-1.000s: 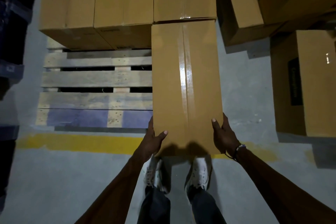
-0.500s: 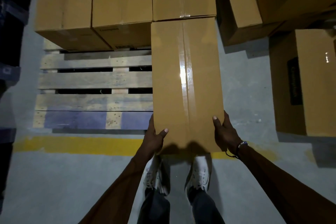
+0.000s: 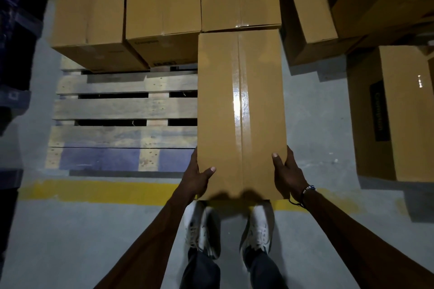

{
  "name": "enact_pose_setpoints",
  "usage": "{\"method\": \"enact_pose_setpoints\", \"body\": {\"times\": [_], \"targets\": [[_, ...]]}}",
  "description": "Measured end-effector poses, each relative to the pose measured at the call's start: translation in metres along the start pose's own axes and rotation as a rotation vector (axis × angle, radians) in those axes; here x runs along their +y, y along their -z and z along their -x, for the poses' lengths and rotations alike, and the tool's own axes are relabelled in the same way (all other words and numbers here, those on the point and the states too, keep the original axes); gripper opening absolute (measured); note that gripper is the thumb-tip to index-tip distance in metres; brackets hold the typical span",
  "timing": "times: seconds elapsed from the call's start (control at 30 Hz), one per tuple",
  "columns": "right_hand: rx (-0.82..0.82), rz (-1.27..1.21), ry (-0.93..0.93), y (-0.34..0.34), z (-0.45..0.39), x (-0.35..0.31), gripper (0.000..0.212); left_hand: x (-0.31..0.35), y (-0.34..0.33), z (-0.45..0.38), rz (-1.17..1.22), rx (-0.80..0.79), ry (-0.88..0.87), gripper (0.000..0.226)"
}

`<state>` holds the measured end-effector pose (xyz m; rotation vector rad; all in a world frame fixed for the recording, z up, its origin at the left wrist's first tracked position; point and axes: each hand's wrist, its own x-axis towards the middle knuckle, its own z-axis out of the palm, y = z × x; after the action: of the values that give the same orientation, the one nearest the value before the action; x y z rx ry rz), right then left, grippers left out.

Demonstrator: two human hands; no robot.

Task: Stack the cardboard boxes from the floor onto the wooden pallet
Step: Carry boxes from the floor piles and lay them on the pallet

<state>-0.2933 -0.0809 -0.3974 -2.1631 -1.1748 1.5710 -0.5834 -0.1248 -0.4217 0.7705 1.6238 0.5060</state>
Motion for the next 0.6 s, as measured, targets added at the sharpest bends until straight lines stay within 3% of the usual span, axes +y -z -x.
{"method": "enact_pose_setpoints", "body": {"times": [0.27, 0.6], "targets": [[0.018, -0.004, 0.016, -0.005, -0.006, 0.006, 0.059, -0.002, 0.001, -0.004, 0.01, -0.012, 0.014, 0.088], [-0.107, 0.064, 0.067, 0.017, -0.011, -0.004, 0.066, 0.017, 0.01, 0.003, 0.042, -0.035, 0.07, 0.085]]}}
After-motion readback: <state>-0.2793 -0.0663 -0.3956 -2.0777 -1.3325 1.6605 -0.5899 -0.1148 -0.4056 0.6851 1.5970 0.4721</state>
